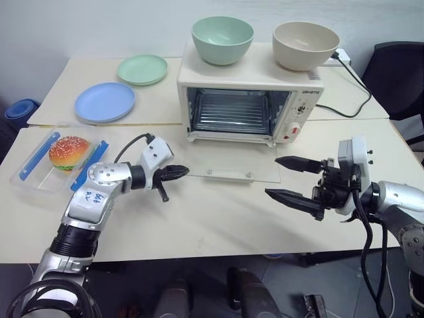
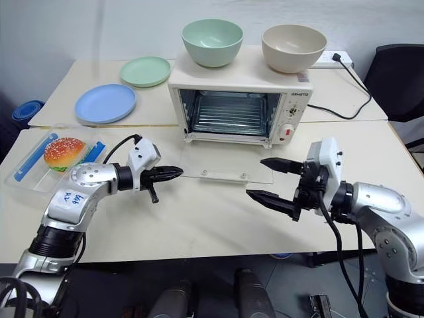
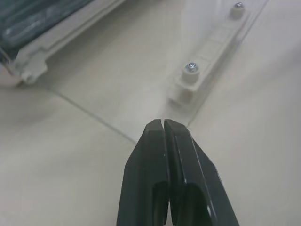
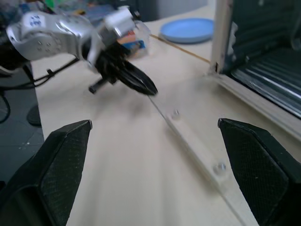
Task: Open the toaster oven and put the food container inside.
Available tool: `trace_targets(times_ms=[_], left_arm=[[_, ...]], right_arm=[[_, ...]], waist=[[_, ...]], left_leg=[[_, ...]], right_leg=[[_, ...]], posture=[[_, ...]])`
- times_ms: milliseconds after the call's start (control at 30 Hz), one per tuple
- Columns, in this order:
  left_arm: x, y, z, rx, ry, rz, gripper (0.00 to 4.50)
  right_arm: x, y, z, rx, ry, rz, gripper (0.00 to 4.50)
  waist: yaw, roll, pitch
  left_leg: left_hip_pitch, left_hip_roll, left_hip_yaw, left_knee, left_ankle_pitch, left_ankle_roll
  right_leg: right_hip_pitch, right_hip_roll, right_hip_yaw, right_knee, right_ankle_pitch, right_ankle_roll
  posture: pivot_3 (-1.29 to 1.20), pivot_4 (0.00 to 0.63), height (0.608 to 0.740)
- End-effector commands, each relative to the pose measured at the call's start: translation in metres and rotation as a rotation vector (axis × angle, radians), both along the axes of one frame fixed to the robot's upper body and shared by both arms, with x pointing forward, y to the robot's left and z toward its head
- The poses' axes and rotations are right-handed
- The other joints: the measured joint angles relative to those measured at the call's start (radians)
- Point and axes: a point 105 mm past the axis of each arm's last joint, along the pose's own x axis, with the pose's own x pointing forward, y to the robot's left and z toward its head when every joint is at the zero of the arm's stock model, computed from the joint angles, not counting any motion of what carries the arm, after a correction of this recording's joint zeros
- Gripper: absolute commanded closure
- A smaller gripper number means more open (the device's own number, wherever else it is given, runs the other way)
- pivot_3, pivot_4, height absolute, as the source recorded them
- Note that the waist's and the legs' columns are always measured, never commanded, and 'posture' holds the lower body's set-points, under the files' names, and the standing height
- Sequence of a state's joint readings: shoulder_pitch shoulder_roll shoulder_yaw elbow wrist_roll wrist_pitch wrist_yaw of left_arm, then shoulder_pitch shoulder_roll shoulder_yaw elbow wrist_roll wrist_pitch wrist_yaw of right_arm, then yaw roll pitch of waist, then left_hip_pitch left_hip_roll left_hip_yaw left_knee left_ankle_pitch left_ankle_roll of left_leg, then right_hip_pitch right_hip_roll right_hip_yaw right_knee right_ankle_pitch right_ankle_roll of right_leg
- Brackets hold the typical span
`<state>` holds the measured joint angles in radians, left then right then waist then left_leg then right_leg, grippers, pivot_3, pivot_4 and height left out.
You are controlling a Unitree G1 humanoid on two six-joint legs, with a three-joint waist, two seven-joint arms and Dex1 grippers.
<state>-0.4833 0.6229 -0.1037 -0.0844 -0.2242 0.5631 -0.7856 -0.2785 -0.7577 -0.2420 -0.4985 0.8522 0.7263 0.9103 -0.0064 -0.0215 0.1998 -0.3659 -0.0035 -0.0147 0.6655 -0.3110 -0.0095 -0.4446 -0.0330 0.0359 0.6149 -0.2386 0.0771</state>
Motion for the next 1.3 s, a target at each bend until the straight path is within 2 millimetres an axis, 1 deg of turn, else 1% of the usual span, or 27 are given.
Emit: trace_targets(times_ms=[33, 67, 200, 233, 267, 333, 367, 400, 433, 467, 500, 600, 667, 700, 733, 900, 1000, 1100, 1300], left_arm=[[-0.007, 0.002, 0.011, -0.015, -0.051, 0.057, 4.41], [-0.010, 0.006, 0.015, -0.036, -0.055, 0.082, 4.41], [-0.028, 0.033, 0.041, -0.170, -0.070, 0.242, 4.41], [-0.036, 0.044, 0.048, -0.234, -0.067, 0.312, 4.24], [-0.046, 0.054, 0.053, -0.285, -0.065, 0.370, 4.03], [-0.066, 0.074, 0.056, -0.338, -0.071, 0.492, 3.59], [-0.071, 0.078, 0.057, -0.348, -0.071, 0.526, 3.33], [-0.076, 0.085, 0.057, -0.371, -0.069, 0.584, 2.97], [-0.082, 0.097, 0.058, -0.415, -0.078, 0.674, 2.70], [-0.091, 0.114, 0.059, -0.479, -0.090, 0.791, 2.41], [-0.103, 0.131, 0.057, -0.529, -0.099, 0.909, 2.08], [-0.126, 0.163, 0.050, -0.621, -0.101, 1.137, 1.21], [-0.144, 0.198, 0.042, -0.756, -0.089, 1.364, 0.66], [-0.149, 0.209, 0.037, -0.820, -0.080, 1.440, 0.42], [-0.152, 0.216, 0.035, -0.860, -0.076, 1.482, 0.42], [-0.150, 0.239, 0.037, -0.959, -0.084, 1.603, 0.42], [-0.141, 0.254, 0.039, -1.003, -0.046, 1.650, 0.42], [-0.124, 0.258, 0.041, -0.997, 0.018, 1.649, 0.42], [-0.098, 0.258, 0.029, -0.924, 0.172, 1.670, 0.42]], right_arm=[[0.003, 0.007, 0.013, 0.023, -0.020, 0.069, 0.00], [0.005, 0.009, 0.015, 0.028, -0.021, 0.086, 0.00], [0.012, 0.017, 0.017, 0.031, -0.020, 0.153, 0.00], [0.012, 0.021, 0.016, 0.029, -0.018, 0.174, 0.00], [0.012, 0.024, 0.016, 0.028, -0.017, 0.193, 0.00], [0.013, 0.030, 0.015, 0.029, -0.015, 0.227, 0.00], [0.014, 0.031, 0.015, 0.029, -0.014, 0.235, 0.00], [0.015, 0.032, 0.014, 0.029, -0.012, 0.247, 0.00], [0.015, 0.034, 0.014, 0.030, -0.009, 0.264, 0.00], [0.017, 0.037, 0.013, 0.027, -0.003, 0.284, 0.00], [0.018, 0.039, 0.013, 0.025, 0.006, 0.305, 0.00], [0.023, 0.042, 0.014, 0.031, 0.028, 0.325, 0.00], [0.026, 0.044, 0.016, 0.030, 0.027, 0.338, 0.00], [0.026, 0.045, 0.016, 0.023, 0.019, 0.347, 0.00], [0.026, 0.045, 0.015, 0.017, 0.013, 0.353, 0.00], [0.026, 0.048, 0.012, 0.006, -0.001, 0.354, 0.00], [0.025, 0.047, 0.010, 0.012, -0.003, 0.336, 0.00], [0.023, 0.046, 0.009, 0.017, -0.009, 0.313, 0.00], [0.015, 0.043, 0.005, 0.029, -0.004, 0.273, 0.00]], waist=[[0.002, 0.000, 0.000], [0.002, 0.000, 0.000], [-0.002, 0.000, 0.000], [-0.001, 0.000, 0.000], [0.000, 0.000, 0.000], [-0.004, 0.000, 0.000], [-0.004, 0.000, 0.000], [-0.003, 0.000, 0.000], [-0.001, 0.000, 0.000], [0.001, 0.000, 0.000], [0.002, 0.000, 0.000], [0.002, -0.003, -0.002], [0.003, -0.004, -0.002], [0.002, -0.004, -0.002], [0.002, -0.004, -0.002], [0.004, -0.008, -0.004], [0.002, -0.010, -0.005], [0.002, -0.010, -0.006], [0.000, -0.010, -0.006]], left_leg=[[-0.001, 0.000, 0.000, 0.000, 0.000, 0.000], [-0.001, -0.001, 0.000, 0.000, 0.000, 0.000], [-0.002, 0.000, 0.000, 0.000, -0.001, 0.000], [-0.002, 0.000, -0.001, 0.000, -0.001, 0.000], [-0.002, 0.000, -0.002, 0.000, -0.001, 0.000], [-0.002, 0.000, -0.001, 0.000, -0.001, 0.000], [-0.002, 0.000, -0.001, 0.000, -0.001, 0.000], [-0.002, 0.000, -0.001, 0.000, -0.001, 0.000], [-0.002, -0.001, -0.001, 0.000, -0.001, 0.000], [-0.002, -0.001, -0.001, 0.001, -0.001, 0.000], [-0.002, -0.001, -0.001, 0.001, -0.001, -0.001], [-0.001, -0.002, -0.001, 0.002, -0.001, -0.001], [-0.001, -0.002, -0.001, 0.002, -0.001, -0.001], [-0.001, -0.002, -0.001, 0.002, -0.001, -0.002], [0.000, -0.002, -0.001, 0.002, 0.000, -0.002], [0.000, -0.002, -0.001, 0.002, -0.001, -0.003], [0.000, -0.001, -0.002, 0.002, -0.001, -0.004], [0.000, -0.001, -0.001, 0.001, -0.002, -0.005], [0.000, -0.001, -0.001, 0.000, -0.002, -0.006]], right_leg=[[0.000, -0.002, 0.000, 0.000, 0.000, 0.000], [0.000, -0.007, 0.000, 0.000, 0.000, 0.000], [-0.001, -0.010, -0.001, -0.002, 0.000, 0.000], [-0.001, -0.010, -0.001, -0.002, 0.000, 0.000], [-0.001, -0.010, -0.002, -0.002, 0.000, 0.000], [-0.001, -0.010, -0.002, -0.002, 0.000, 0.000], [-0.001, -0.011, -0.002, -0.002, 0.000, 0.000], [-0.001, -0.010, -0.002, -0.002, 0.000, 0.000], [-0.001, -0.010, -0.002, -0.002, 0.000, 0.000], [0.000, -0.010, -0.002, -0.001, 0.000, 0.000], [0.000, -0.010, -0.003, -0.001, 0.001, 0.000], [0.000, -0.008, -0.005, -0.001, 0.002, 0.001], [0.000, -0.007, -0.006, -0.001, 0.002, 0.000], [0.000, -0.003, -0.007, 0.000, 0.002, 0.000], [0.000, -0.002, -0.007, 0.000, 0.002, 0.000], [0.001, -0.003, -0.006, -0.001, 0.002, 0.000], [0.001, -0.005, -0.006, -0.001, 0.002, 0.000], [0.000, -0.008, -0.006, -0.001, 0.002, 0.000], [0.000, -0.009, -0.006, -0.002, 0.002, 0.000]], posture=[[0.00, 0.150, 0.740], [0.00, 0.150, 0.740], [0.00, 0.150, 0.740], [0.00, 0.150, 0.740], [0.00, 0.150, 0.740], [0.00, 0.150, 0.740], [0.00, 0.150, 0.740], [0.00, 0.150, 0.740], [0.00, 0.150, 0.740], [0.00, 0.150, 0.740], [0.00, 0.150, 0.740], [0.00, 0.150, 0.740], [0.00, 0.150, 0.740], [0.00, 0.150, 0.740], [0.00, 0.150, 0.740], [0.00, 0.150, 0.740], [0.00, 0.150, 0.740], [0.00, 0.150, 0.740], [0.00, 0.150, 0.740]])
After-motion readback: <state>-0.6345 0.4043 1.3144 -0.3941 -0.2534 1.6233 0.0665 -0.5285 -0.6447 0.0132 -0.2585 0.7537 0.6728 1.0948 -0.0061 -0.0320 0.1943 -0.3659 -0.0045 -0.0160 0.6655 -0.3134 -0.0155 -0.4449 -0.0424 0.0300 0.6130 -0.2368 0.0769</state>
